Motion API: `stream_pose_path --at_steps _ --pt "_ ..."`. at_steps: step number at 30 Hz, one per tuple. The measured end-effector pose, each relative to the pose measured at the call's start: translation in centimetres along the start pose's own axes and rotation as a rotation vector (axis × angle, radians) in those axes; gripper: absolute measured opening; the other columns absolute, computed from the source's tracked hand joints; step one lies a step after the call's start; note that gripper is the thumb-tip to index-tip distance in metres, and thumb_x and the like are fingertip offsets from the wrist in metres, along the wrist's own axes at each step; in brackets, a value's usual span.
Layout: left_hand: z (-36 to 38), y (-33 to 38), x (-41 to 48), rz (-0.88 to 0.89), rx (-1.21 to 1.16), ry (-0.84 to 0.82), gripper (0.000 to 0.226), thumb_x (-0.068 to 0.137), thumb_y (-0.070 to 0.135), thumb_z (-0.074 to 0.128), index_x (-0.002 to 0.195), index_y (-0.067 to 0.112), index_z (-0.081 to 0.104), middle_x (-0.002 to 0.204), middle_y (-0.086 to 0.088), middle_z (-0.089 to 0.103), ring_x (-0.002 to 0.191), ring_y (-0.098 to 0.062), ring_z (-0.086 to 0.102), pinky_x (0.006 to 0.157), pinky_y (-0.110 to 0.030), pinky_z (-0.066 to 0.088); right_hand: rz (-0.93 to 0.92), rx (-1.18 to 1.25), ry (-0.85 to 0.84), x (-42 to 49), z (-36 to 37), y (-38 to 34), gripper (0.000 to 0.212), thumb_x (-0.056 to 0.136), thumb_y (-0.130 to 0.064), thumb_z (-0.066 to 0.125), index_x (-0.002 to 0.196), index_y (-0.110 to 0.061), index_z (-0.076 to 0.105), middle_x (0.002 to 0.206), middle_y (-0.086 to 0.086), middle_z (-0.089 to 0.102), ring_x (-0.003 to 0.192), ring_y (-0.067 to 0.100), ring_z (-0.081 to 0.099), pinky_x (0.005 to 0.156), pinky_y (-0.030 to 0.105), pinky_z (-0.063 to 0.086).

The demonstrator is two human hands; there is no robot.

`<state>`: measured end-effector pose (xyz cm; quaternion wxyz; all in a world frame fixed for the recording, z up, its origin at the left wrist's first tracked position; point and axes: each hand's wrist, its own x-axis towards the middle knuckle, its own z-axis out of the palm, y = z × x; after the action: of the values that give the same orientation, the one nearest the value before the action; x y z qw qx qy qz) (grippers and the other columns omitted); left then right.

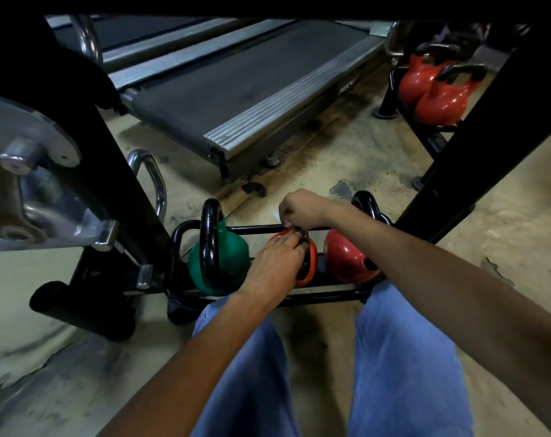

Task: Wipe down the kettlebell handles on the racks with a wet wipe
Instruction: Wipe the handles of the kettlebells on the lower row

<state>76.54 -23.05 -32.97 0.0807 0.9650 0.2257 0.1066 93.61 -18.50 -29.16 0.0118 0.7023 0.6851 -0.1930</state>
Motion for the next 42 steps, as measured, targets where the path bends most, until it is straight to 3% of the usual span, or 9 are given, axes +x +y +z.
stream_pose_path --at_steps 5,10,14,19,24,27,33,38,42 --pt "0.4 -0.3 0.1 0.041 -0.06 0.05 0.052 0.091 0.02 0.061 0.143 0.014 0.053 0.155 -0.006 0.042 0.141 -0.021 0.042 0.116 -0.035 0.032 0.048 0.183 0.407 -3.4 1.5 1.2 0.031 0.083 0.006 0.059 0.097 -0.014 0.079 0.098 0.004 0.076 0.093 0.018 0.07 0.084 0.032 0.056" --pt "-0.5 -0.4 0.3 -0.08 -0.42 0.249 0.04 0.094 0.027 0.064 0.133 0.022 0.062 0.135 0.006 0.057 0.12 -0.012 0.056 0.101 -0.031 0.047 0.182 0.74 0.612 -6.8 1.4 1.8 0.013 0.091 -0.003 0.069 0.094 -0.013 0.076 0.089 0.001 0.075 0.083 0.007 0.068 0.077 0.027 0.053" --pt "-2.2 0.0 1.8 -0.292 -0.767 0.337 0.033 0.09 0.032 0.072 0.123 0.027 0.067 0.116 0.012 0.065 0.103 -0.001 0.062 0.092 -0.026 0.053 0.193 1.145 0.64 -9.9 1.5 2.2 0.012 0.092 -0.006 0.073 0.105 -0.007 0.074 0.092 0.016 0.072 0.081 0.025 0.069 0.077 0.039 0.057" --pt "-2.7 1.8 5.1 -0.364 -1.089 0.12 0.04 0.084 0.036 0.079 0.121 0.024 0.07 0.106 0.005 0.075 0.099 -0.008 0.07 0.09 -0.032 0.057 0.138 1.299 0.602 -13.1 2.3 3.4 0.022 0.095 -0.008 0.069 0.115 0.004 0.068 0.101 0.024 0.073 0.087 0.024 0.069 0.077 0.032 0.057" --pt "-2.0 5.7 7.2 -0.452 -1.023 0.235 0.006 0.086 0.013 0.077 0.09 0.017 0.076 0.078 0.004 0.075 0.072 -0.01 0.071 0.06 -0.019 0.051 0.182 1.292 0.631 -16.6 1.1 7.0 0.019 0.103 -0.013 0.058 0.108 -0.001 0.072 0.085 0.004 0.073 0.076 0.009 0.066 0.07 0.024 0.052" --pt "-1.2 7.8 8.1 -0.551 -1.038 0.28 0.009 0.088 0.008 0.073 0.089 0.017 0.076 0.078 0.003 0.075 0.071 -0.012 0.071 0.061 -0.023 0.055 0.139 1.453 0.528 -18.6 0.7 9.2 0.021 0.101 -0.005 0.053 0.106 0.004 0.071 0.092 0.02 0.073 0.08 0.027 0.067 0.07 0.035 0.056" --pt "-0.6 11.6 9.2 -0.631 -1.207 0.276 0.013 0.094 0.003 0.064 0.101 0.009 0.073 0.087 -0.006 0.077 0.082 -0.022 0.075 0.072 -0.032 0.061 0.063 0.897 0.564 -17.8 2.1 10.7 0.023 0.084 -0.012 0.081 0.104 -0.022 0.073 0.092 0.003 0.068 0.075 0.009 0.061 0.071 0.024 0.052" --pt "-1.1 12.7 9.9 -0.643 -1.394 0.235 0.024 0.101 0.008 0.051 0.121 0.014 0.064 0.101 -0.009 0.076 0.09 -0.021 0.075 0.07 -0.028 0.058 -0.001 0.526 0.75 -17.5 2.4 11.6 0.017 0.088 -0.019 0.075 0.104 -0.023 0.072 0.098 -0.004 0.058 0.085 0.005 0.057 0.075 0.014 0.045" --pt "0.9 12.4 10.7 -0.498 -0.911 0.266 0.029 0.098 0.013 0.059 0.125 0.02 0.066 0.115 0.004 0.072 0.108 -0.008 0.067 0.097 -0.036 0.055 0.028 0.457 0.795 -15.3 0.6 14.4 0.011 0.089 -0.014 0.066 0.098 -0.017 0.07 0.097 0.002 0.059 0.085 0.012 0.056 0.076 0.025 0.043"
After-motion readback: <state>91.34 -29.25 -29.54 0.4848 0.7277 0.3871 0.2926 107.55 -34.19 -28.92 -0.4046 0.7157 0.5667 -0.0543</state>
